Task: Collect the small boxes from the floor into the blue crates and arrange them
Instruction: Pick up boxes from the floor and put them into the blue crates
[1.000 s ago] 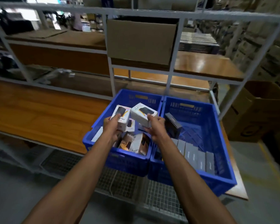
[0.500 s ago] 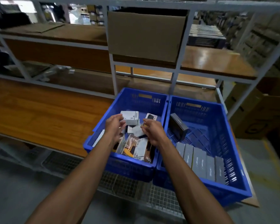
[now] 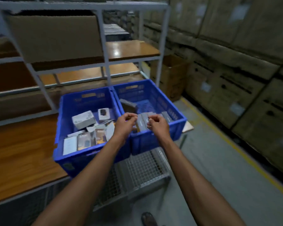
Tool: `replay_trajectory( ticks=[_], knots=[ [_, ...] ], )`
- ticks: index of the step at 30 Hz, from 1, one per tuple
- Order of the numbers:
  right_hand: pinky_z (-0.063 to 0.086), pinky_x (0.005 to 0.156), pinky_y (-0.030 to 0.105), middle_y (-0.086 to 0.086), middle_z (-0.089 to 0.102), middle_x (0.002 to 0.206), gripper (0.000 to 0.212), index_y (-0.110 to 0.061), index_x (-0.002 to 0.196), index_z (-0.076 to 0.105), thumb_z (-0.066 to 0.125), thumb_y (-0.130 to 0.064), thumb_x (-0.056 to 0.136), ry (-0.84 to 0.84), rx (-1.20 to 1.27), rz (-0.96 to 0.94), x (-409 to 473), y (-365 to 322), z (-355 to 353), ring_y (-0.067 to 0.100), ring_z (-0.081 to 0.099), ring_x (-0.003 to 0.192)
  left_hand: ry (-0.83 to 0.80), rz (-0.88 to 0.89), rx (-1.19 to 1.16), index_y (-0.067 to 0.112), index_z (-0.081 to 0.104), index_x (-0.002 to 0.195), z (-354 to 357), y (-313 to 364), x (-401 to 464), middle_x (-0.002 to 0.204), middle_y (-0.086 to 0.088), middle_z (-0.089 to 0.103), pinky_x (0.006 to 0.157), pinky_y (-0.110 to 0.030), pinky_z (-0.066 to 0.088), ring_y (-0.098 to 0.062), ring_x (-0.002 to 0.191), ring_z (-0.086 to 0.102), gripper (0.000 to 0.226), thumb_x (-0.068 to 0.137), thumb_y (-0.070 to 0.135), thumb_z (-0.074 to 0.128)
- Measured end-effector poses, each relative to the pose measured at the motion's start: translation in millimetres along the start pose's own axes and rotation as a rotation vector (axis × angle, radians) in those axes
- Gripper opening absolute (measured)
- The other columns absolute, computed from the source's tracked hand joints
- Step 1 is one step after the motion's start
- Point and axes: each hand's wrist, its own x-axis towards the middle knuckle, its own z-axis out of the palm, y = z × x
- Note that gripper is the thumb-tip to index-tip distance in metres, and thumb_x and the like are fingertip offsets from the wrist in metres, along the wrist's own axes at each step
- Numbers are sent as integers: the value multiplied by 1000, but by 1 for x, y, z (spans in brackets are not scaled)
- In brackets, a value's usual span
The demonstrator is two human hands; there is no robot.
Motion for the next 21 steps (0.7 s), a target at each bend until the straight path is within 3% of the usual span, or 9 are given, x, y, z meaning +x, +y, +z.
replay_trajectory(
  ticks=[3,5,8,12,17,21],
  knots=[
    [64,80,50,1,77,88,15,-24,92,75,66,-12,92,128,-31,24,-52,26,-54,18,75,79,-166,-8,71,17,73,98,36,-19,-39,87,0,69,68,-30,57,-10,73,63,8,101,15,66],
    [64,79,49,-3,77,86,13,-24,94,76,68,-15,89,228,-62,70,-94,41,-91,15,73,73,-271,-21,93,20,74,96,62,-35,-72,85,3,70,63,-27,54,-10,72,62,8,100,16,68],
    [64,78,47,-7,77,88,13,-22,98,76,71,-15,89,343,-89,141,-161,66,-148,20,74,75,-421,-36,137,16,74,96,106,-60,-126,80,4,67,57,-23,48,-9,67,57,7,98,11,69],
    [64,77,47,-8,77,92,12,-23,97,75,72,-15,88,505,-107,246,-252,106,-223,25,75,80,-642,-59,217,20,70,93,169,-89,-206,83,3,65,60,-24,48,-15,75,57,11,99,12,68],
    [63,85,46,-14,76,90,11,-30,89,74,74,-23,81,716,-82,321,-373,152,-317,9,73,87,-869,-19,336,23,70,92,241,-114,-319,87,1,69,63,-27,52,-16,73,60,11,98,14,70],
    [62,85,45,-13,75,95,13,-27,94,75,75,-17,86,879,-69,348,-487,174,-388,10,72,88,-1029,20,362,22,71,93,296,-125,-433,84,3,67,62,-30,51,-15,70,58,9,96,13,71]
  ],
)
